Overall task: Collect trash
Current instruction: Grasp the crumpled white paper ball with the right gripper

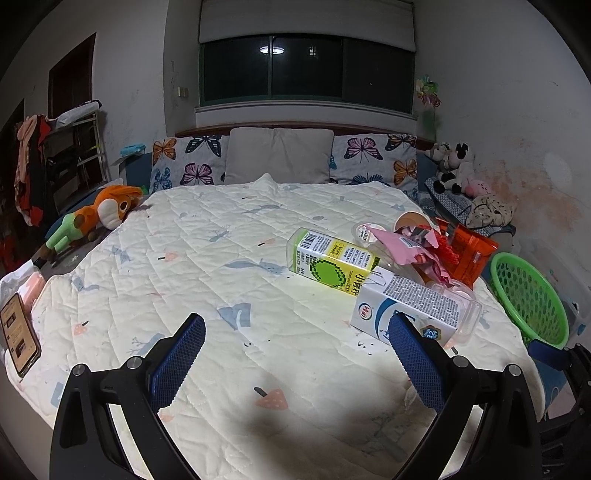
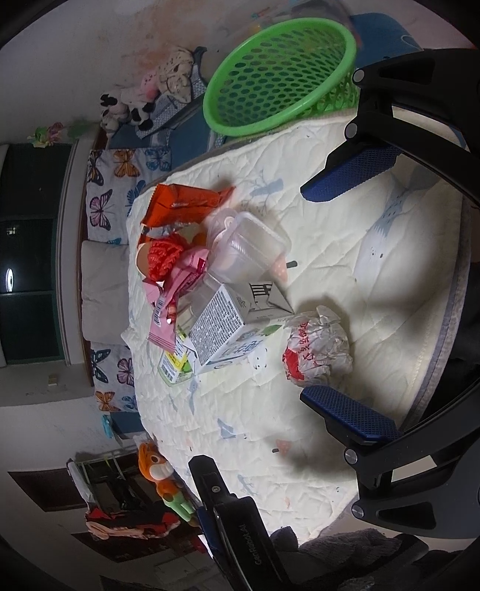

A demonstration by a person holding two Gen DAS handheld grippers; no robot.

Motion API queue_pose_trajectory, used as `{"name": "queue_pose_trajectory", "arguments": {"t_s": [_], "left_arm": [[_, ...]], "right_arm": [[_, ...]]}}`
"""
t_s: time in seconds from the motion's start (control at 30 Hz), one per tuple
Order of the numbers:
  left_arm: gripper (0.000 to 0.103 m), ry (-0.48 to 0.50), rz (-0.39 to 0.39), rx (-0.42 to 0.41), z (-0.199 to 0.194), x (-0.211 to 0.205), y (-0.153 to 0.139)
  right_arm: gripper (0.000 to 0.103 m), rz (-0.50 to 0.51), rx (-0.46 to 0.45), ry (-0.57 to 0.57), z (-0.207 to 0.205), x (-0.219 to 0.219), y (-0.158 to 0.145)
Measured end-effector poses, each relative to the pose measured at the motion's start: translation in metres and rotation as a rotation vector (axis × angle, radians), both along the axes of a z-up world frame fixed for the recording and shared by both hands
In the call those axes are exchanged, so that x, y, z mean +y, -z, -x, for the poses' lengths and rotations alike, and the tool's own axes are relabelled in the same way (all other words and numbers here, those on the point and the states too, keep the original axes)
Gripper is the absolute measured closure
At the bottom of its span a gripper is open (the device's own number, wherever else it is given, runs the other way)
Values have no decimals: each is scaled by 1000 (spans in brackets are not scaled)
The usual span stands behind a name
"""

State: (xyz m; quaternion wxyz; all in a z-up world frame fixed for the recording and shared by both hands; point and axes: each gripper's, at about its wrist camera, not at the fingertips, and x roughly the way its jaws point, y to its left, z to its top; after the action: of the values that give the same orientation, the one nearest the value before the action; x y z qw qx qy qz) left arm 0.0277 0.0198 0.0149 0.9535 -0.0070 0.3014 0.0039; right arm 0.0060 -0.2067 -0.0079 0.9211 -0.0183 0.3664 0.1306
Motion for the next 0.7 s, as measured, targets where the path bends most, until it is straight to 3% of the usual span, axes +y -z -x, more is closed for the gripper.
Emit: {"name": "queue_pose_trajectory", "arguments": {"t_s": [0.47,0.7], "left_arm": [[7,-17,13,44,-22,13,8],[7,-11,20,63,-30,15,13]], "right_arm": [[14,-11,69,-85,-15,24,28],[25,-13,109,-122,-27,34,40]]}}
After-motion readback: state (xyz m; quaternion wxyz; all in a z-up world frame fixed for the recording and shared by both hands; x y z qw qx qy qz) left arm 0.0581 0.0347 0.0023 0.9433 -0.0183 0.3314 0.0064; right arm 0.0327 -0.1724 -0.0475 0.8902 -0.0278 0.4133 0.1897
